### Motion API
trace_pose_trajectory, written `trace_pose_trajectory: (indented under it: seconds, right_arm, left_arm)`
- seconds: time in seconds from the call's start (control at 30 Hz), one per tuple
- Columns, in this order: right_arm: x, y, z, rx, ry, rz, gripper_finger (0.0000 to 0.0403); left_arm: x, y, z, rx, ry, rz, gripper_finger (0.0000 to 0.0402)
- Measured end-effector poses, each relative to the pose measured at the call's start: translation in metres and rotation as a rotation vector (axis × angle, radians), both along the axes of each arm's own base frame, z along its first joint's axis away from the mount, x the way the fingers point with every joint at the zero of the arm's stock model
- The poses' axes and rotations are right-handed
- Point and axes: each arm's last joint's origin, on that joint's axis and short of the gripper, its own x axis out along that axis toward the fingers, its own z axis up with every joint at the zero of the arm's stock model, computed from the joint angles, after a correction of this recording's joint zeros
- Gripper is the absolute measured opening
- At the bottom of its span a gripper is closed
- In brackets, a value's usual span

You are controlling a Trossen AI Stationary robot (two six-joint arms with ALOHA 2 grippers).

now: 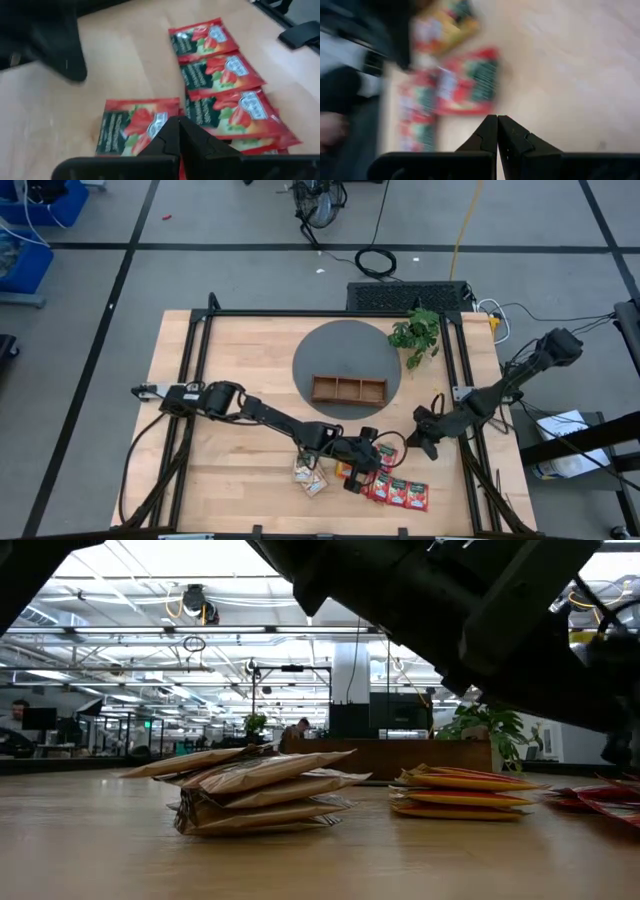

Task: Pick & Place Tea
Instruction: Put the red tea bag into the left section of the wooden organiser

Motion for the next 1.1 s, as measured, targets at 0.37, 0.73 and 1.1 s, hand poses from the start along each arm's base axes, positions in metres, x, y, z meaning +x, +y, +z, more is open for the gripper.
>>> trace_pose_trajectory:
  seconds: [0.37,0.73,1.1]
  right_arm:
    - [0.03,0.021,0.008,-0.057,0.129,-0.014,0.0002]
    - [0.037,0.026,0.01,-0.114,0.128,0.024,0.006]
    - [0.037,0.025,0.009,-0.105,0.135,0.013,0.0121]
  left_arm:
    - [0.003,0.009,-0.001,-0.007,-0.007,0.009,0.0012]
    - [0.01,0.016,-0.021,-0.074,0.003,-0.016,0.0009]
    - [0.012,0.029,-0.022,-0.099,0.024,0.012,0.0005]
